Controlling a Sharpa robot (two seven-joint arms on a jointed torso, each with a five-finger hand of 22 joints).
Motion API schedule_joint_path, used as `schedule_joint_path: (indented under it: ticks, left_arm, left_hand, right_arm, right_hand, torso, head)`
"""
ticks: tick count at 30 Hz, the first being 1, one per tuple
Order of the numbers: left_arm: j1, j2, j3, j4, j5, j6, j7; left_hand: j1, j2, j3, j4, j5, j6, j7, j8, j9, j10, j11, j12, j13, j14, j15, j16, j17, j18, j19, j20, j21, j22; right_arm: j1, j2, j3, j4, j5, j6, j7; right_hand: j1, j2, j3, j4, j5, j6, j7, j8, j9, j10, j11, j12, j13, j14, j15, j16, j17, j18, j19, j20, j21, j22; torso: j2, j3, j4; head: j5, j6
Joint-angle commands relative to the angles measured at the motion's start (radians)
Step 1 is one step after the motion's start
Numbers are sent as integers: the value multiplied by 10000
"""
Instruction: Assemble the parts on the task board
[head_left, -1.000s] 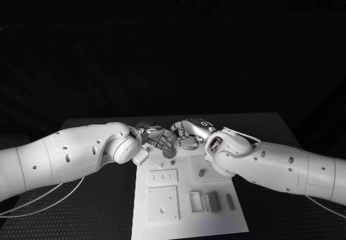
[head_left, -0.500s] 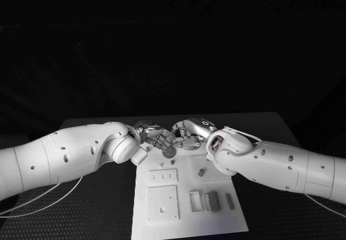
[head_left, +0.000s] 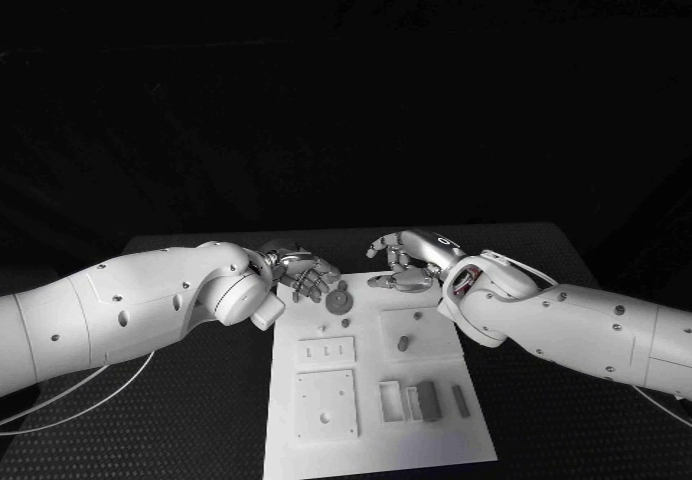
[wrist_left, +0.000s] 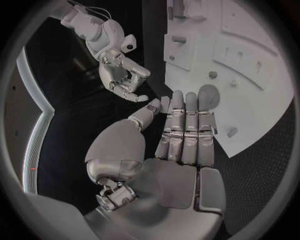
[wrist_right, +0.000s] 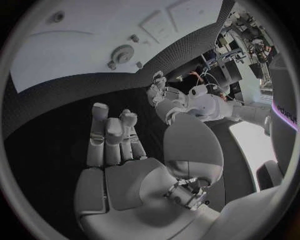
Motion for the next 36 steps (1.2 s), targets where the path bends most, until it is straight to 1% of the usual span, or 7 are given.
schedule_joint_path:
  ticks: [1,3,7,11,18,26,36]
  left_arm:
    - [9,-61,-42,95,-876,96,-786]
    - [11,-169,-183,199,-1122,181,-1043]
    - [-16,-181,-184,284,-1460,179,-1362]
    - [-118,-210,-185,424,-1937,128,-1555]
    - [-295,-157,-187,637,-2788,94,-1885]
    - [-491,9,-187,686,-3559,90,-2229]
    - [-936,345,-182,427,-3911,291,-2650]
  left_hand:
    - [-133,-34,-17,-9,36,354,-270,65,377,115,-3,66,53,117,-16,42,61,-148,-25,-36,61,53]
    - [-169,-44,-28,25,34,377,-288,81,422,164,-35,110,128,169,-46,68,140,-157,3,-77,107,129]
    - [-209,-34,-116,63,30,440,-330,134,560,391,-181,398,417,341,-153,318,380,-157,152,-199,350,438]
    - [-235,-75,-224,80,34,523,-383,176,693,677,-408,934,908,562,-332,916,722,-116,389,-373,742,888]
    - [-430,-181,-114,126,51,830,-566,180,1055,396,-721,2494,2512,560,-643,2526,1143,-70,553,-703,1549,2091]
    - [-626,-118,55,1,57,875,-639,110,1476,129,-848,3567,3440,459,-786,3771,898,-34,668,-841,1941,2854]
    - [-682,-85,150,-104,58,954,-729,-71,1753,168,-972,4635,4171,501,-965,5017,542,44,1007,-1006,2251,3441]
  right_arm:
    - [10,-161,124,-129,1584,-427,965]
    - [87,-195,300,-515,2602,-393,1255]
    - [358,-162,315,-1210,3800,-141,1478]
    - [507,-104,315,-1669,3922,-101,1533]
    - [738,104,358,-2285,3928,2,1646]
    - [917,326,461,-2641,3959,158,1680]
    - [952,471,480,-2666,3957,263,1680]
  right_hand:
    - [129,97,-76,-90,41,472,514,-11,-8,-756,416,-46,-25,-94,11,-43,8,132,-77,8,-43,134]
    - [218,236,-133,-198,42,468,517,-8,-11,-755,413,-35,-42,-110,11,-41,10,132,-87,20,-49,143]
    - [264,439,-283,-385,40,475,516,2,-17,-768,421,-20,-73,-141,15,-43,10,132,-117,54,-71,152]
    - [258,498,-325,-429,40,486,516,9,-20,-777,420,-14,-84,-159,15,-47,10,132,-131,67,-84,152]
    - [247,562,-374,-480,39,503,514,19,-22,-790,418,-6,-97,-185,14,-53,9,132,-150,83,-102,152]
    - [225,602,-407,-505,40,495,516,15,-30,-810,421,-7,-111,-213,16,-65,6,132,-174,99,-122,151]
    - [201,642,-433,-520,39,481,522,7,-39,-828,426,-6,-122,-239,21,-75,3,131,-195,114,-141,150]
  torso:
    - [-12,4,-15]
    - [-17,0,-19]
    - [-7,10,1]
    - [0,14,23]
    - [15,5,7]
    - [19,-8,1]
    - [30,-13,-8]
  head:
    - [38,-43]
    - [43,-57]
    - [54,-114]
    - [42,-193]
    - [-2,-402]
    - [-68,-615]
    - [-130,-813]
